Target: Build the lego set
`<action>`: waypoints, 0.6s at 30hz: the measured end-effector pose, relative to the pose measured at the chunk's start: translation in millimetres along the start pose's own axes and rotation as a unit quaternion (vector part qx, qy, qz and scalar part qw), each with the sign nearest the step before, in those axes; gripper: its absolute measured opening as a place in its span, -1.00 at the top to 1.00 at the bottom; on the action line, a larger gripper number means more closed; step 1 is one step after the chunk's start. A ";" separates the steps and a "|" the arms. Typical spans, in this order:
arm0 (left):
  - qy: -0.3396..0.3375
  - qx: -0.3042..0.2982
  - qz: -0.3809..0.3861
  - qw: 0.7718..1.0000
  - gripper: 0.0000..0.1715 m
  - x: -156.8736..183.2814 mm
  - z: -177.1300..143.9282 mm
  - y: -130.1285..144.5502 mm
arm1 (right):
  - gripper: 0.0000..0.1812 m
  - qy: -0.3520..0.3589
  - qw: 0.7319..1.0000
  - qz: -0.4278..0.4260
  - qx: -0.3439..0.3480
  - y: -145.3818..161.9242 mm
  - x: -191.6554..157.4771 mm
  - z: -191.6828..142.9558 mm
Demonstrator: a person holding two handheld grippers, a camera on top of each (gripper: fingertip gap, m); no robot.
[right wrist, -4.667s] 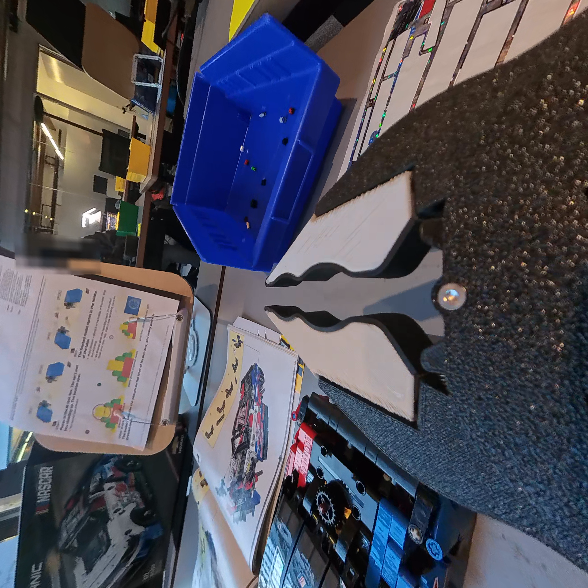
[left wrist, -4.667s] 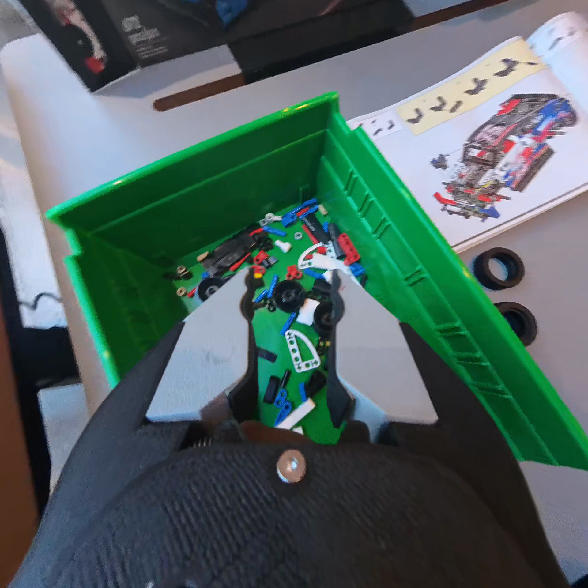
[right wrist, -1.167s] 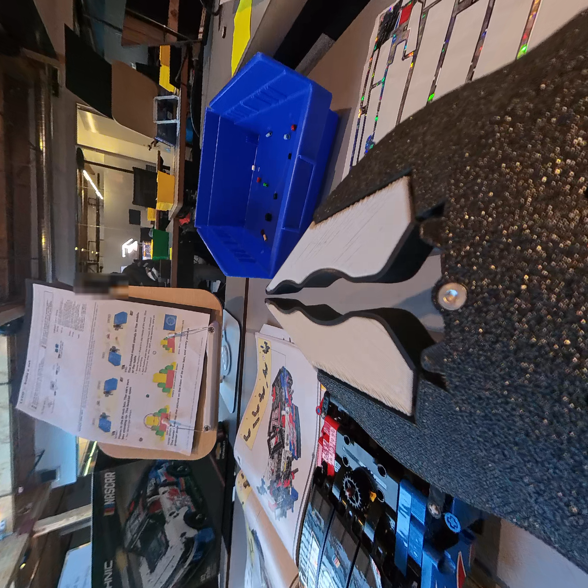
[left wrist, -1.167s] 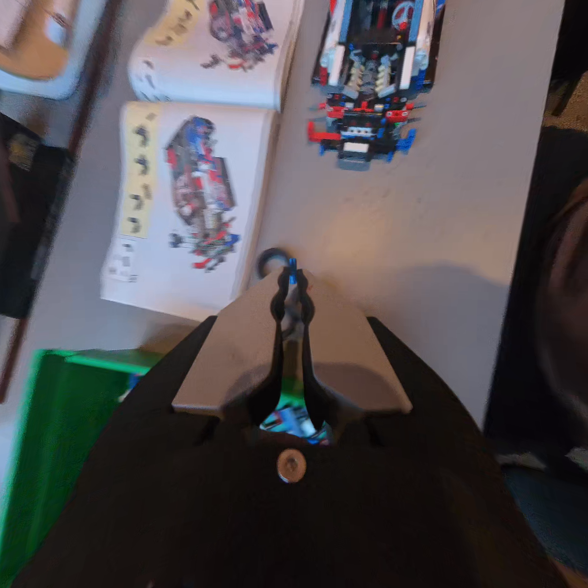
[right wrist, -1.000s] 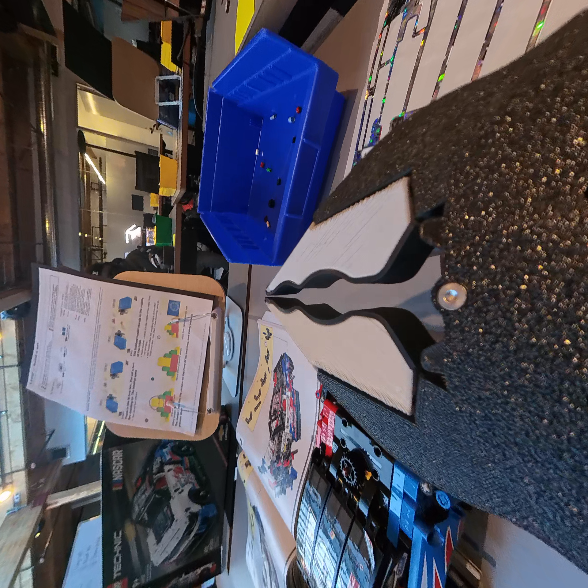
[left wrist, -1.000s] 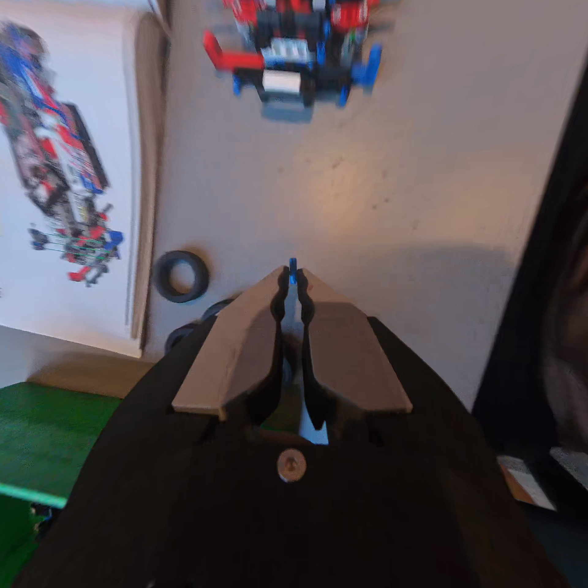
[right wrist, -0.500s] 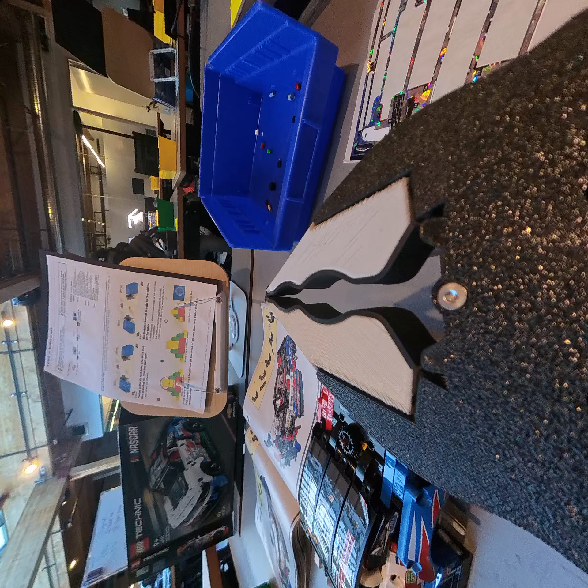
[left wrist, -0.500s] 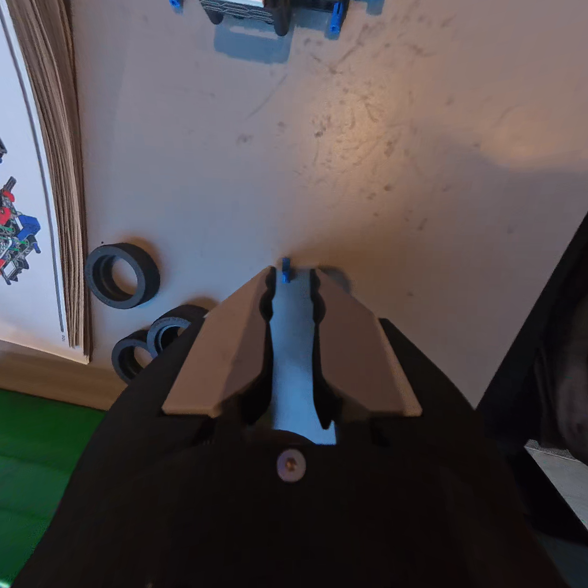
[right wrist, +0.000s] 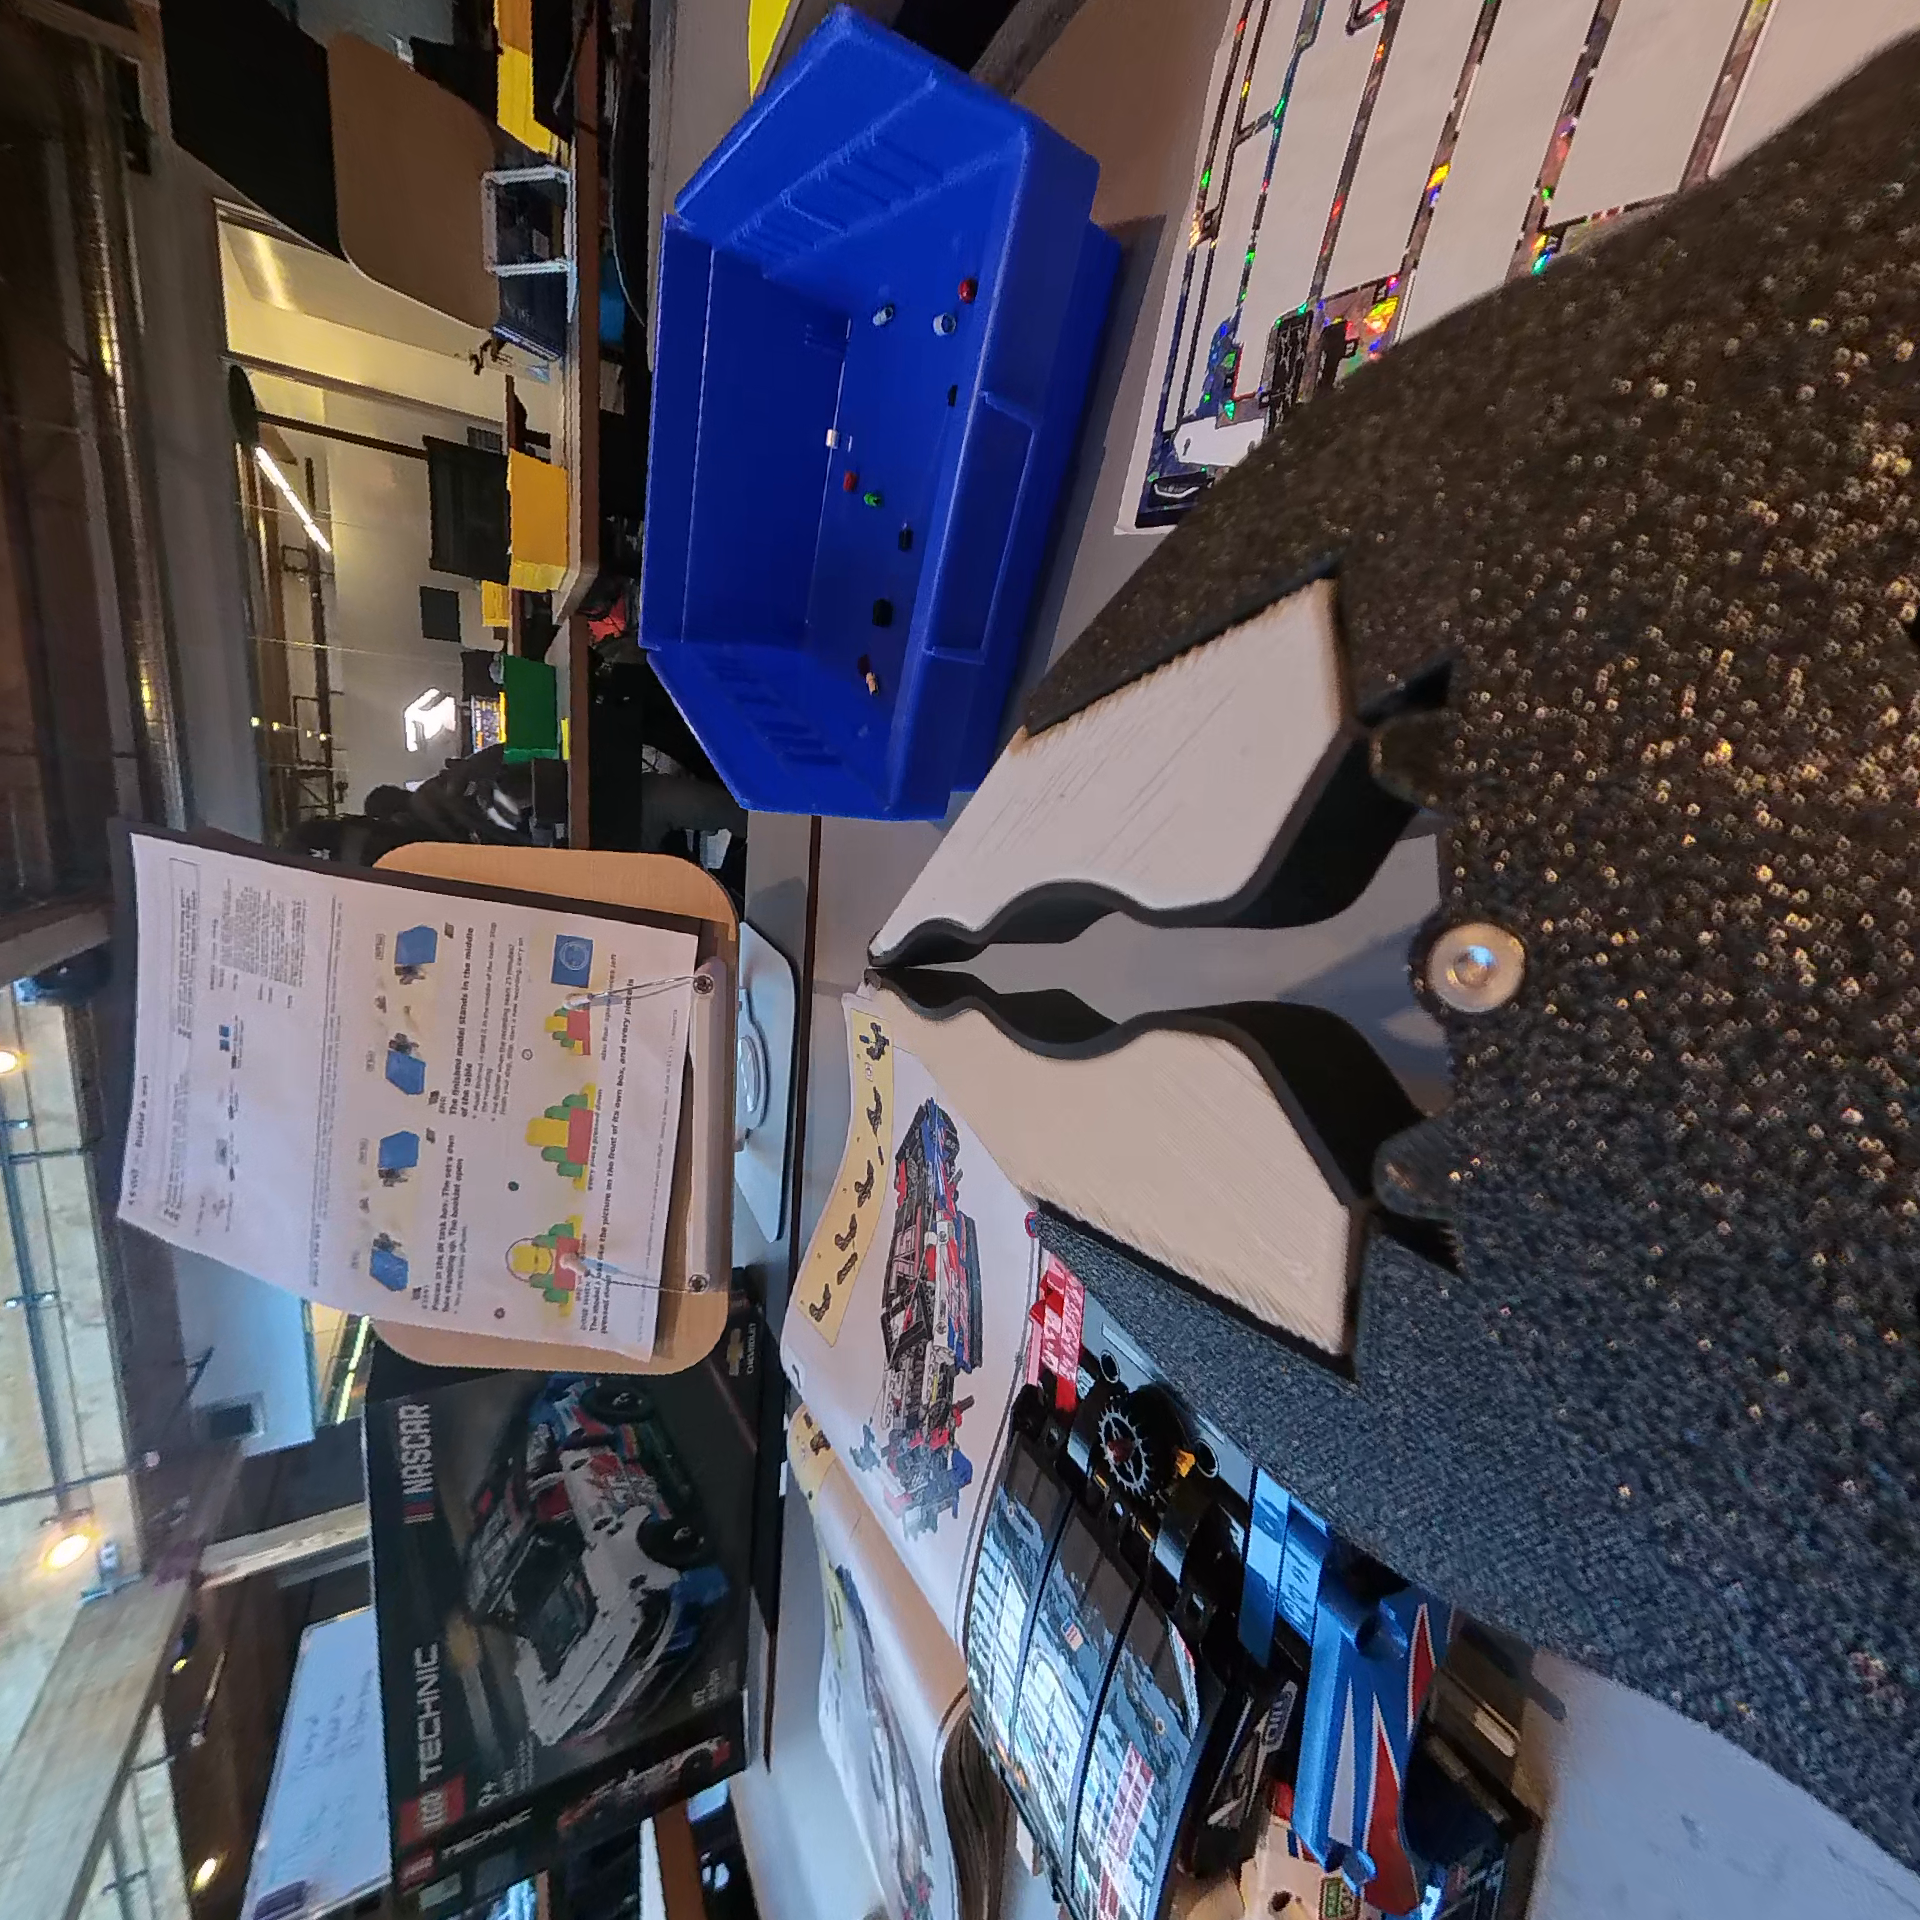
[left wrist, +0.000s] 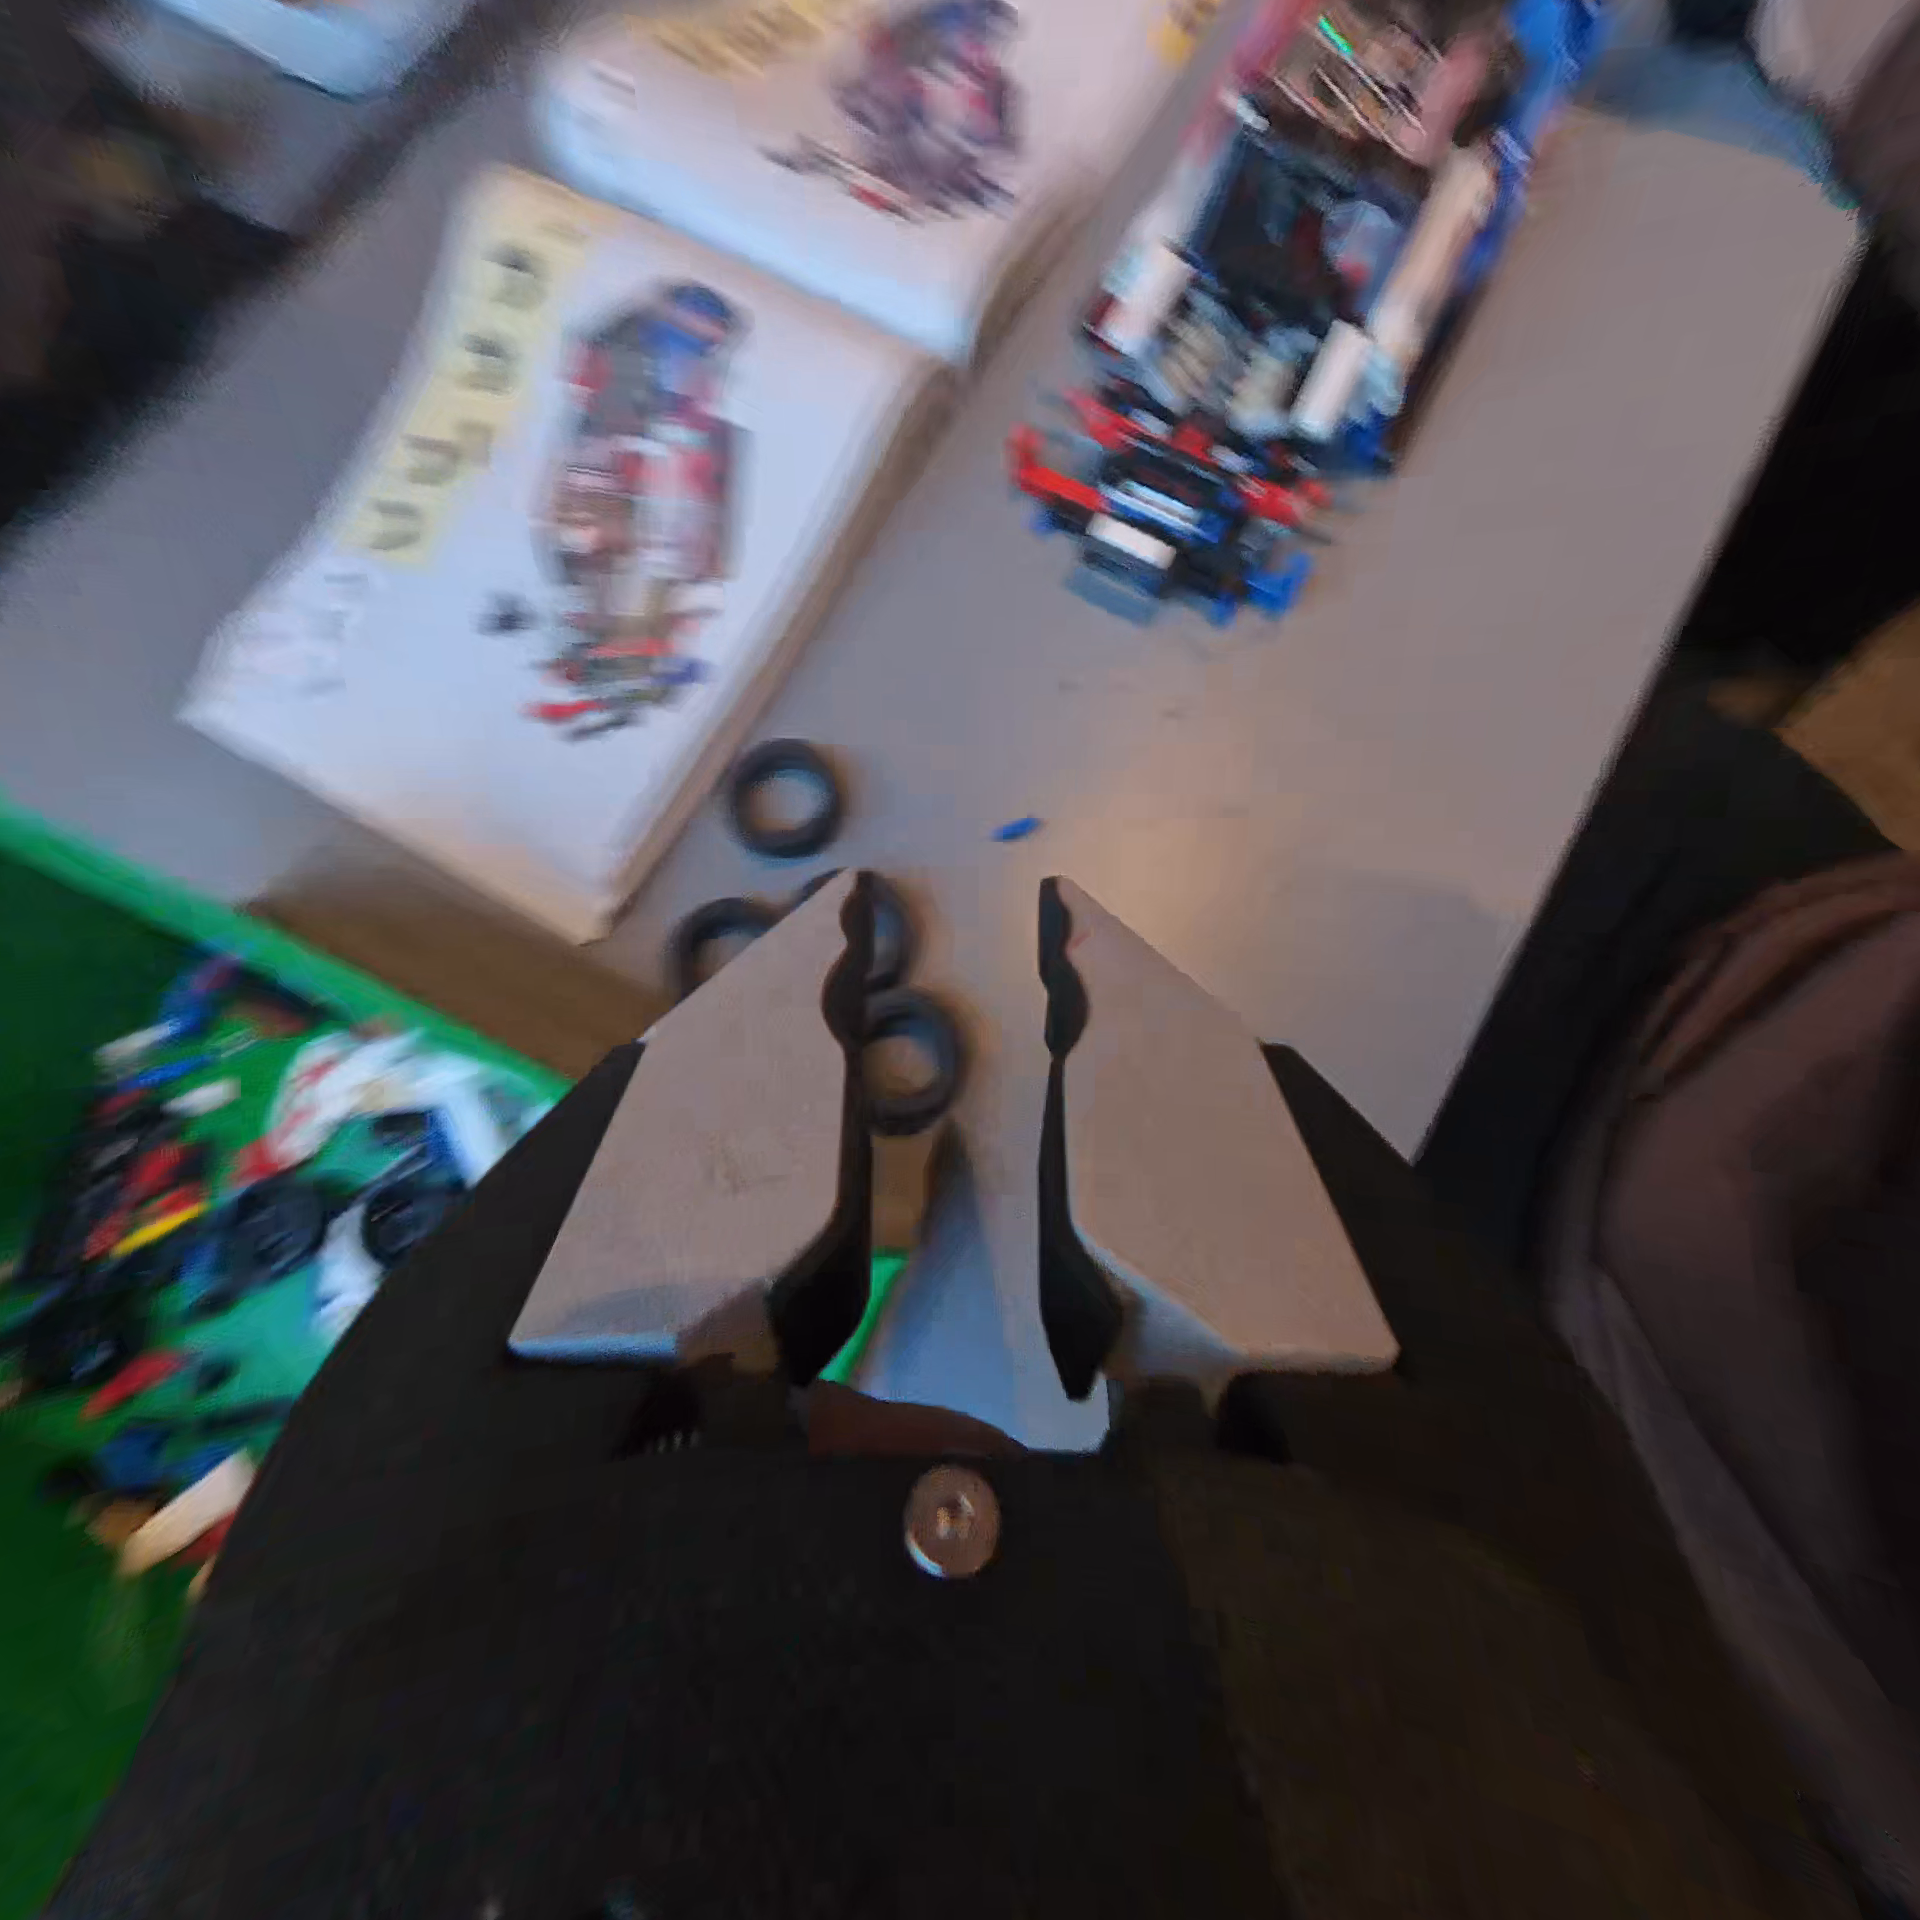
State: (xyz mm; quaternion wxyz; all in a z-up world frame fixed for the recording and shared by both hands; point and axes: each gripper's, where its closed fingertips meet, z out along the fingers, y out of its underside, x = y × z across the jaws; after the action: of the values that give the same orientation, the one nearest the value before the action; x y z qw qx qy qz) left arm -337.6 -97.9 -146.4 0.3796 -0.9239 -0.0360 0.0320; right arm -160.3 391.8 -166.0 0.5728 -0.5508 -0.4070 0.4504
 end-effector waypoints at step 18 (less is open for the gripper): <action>-0.099 -0.230 0.027 0.968 0.82 -141.6 -16.8 138.5 | 1.00 0.075 0.997 -0.010 -0.017 4.9 18.0 1.2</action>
State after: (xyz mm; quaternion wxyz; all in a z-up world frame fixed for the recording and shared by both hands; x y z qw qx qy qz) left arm -471.3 -220.7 -227.5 0.1506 -0.9793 -0.0551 0.1238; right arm -157.0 409.4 -171.4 0.5968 -0.5886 -0.3756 0.3953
